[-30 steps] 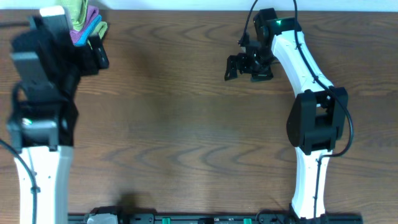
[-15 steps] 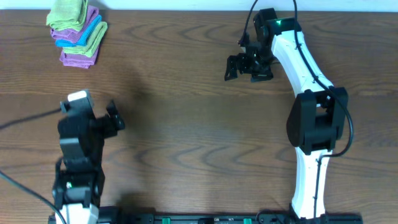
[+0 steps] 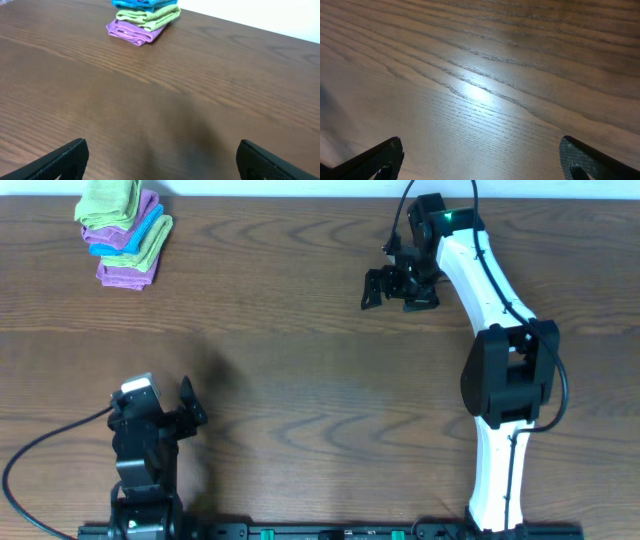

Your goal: Fold the cloth

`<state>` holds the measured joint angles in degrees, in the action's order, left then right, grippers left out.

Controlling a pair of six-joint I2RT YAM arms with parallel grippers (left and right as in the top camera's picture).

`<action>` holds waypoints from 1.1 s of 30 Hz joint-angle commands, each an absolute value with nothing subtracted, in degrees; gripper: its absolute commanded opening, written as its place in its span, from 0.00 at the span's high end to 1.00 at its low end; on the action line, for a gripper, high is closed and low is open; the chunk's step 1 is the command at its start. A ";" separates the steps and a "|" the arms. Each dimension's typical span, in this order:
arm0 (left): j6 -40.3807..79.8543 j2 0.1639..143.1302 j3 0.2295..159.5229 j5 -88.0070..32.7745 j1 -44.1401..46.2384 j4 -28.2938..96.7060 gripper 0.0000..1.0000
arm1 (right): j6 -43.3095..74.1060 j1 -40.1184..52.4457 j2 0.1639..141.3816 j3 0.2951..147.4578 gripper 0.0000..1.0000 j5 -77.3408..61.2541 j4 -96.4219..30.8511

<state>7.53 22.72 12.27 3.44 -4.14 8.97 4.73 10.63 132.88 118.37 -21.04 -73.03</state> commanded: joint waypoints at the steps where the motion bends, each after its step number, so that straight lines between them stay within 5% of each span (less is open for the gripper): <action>1: 7.99 19.84 9.65 3.70 -4.54 8.95 0.05 | 4.64 11.29 131.26 119.26 0.01 -21.41 -73.01; 33: 9.26 6.74 4.27 1.21 -4.49 14.24 0.05 | 4.64 11.29 131.26 119.26 0.01 -21.41 -72.99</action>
